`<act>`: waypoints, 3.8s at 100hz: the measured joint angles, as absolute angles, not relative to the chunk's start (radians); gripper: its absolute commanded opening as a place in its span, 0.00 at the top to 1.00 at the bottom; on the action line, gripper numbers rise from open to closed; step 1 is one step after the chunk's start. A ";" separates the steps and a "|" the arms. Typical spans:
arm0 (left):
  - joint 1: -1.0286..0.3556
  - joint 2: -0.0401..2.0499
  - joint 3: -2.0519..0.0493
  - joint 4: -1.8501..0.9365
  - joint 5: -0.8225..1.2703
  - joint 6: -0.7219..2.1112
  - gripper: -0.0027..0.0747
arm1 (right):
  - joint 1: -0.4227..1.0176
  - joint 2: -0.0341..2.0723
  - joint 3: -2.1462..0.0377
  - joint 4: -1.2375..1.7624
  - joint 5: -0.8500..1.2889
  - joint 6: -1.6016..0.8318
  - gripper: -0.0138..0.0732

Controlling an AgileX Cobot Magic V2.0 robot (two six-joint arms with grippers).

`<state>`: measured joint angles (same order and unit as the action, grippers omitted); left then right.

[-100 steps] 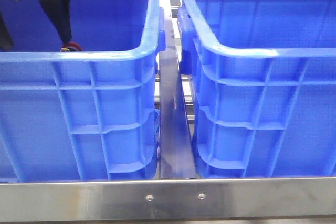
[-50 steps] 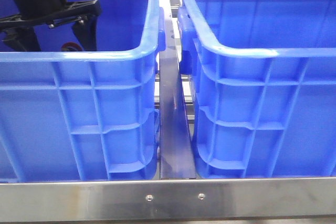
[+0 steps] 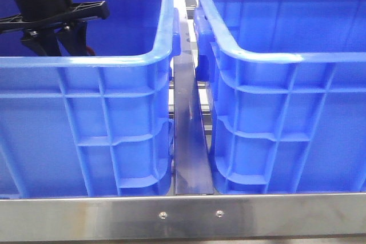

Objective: Pick red and yellow buttons and place in box
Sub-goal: 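Grasp a red-capped button with the left gripper and lift it, then grasp the red button with the right gripper from the left gripper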

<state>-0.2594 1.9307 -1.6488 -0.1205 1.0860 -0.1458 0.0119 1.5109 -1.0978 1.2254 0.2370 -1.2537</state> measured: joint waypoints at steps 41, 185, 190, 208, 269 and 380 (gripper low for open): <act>-0.259 1.800 -1.650 -0.224 1.120 0.076 0.96 | 0.012 1.511 -1.098 1.225 0.237 -1.254 0.36; -0.571 1.656 -1.648 -0.349 1.164 0.425 0.96 | 0.042 1.511 -1.098 1.520 1.029 -0.888 0.36; -0.571 1.656 -1.648 -0.349 1.164 0.425 0.96 | 0.057 1.511 -1.098 1.520 1.031 -0.886 0.36; -0.571 1.656 -1.648 -0.349 1.164 0.425 0.96 | 0.107 1.511 -1.098 1.521 1.002 -0.886 0.36; -0.571 1.656 -1.648 -0.349 1.164 0.426 0.96 | 0.176 1.557 -1.098 1.519 0.944 -0.881 0.19; -0.571 1.656 -1.648 -0.357 1.205 0.427 0.26 | -0.037 1.569 -1.181 1.535 1.079 -0.881 0.73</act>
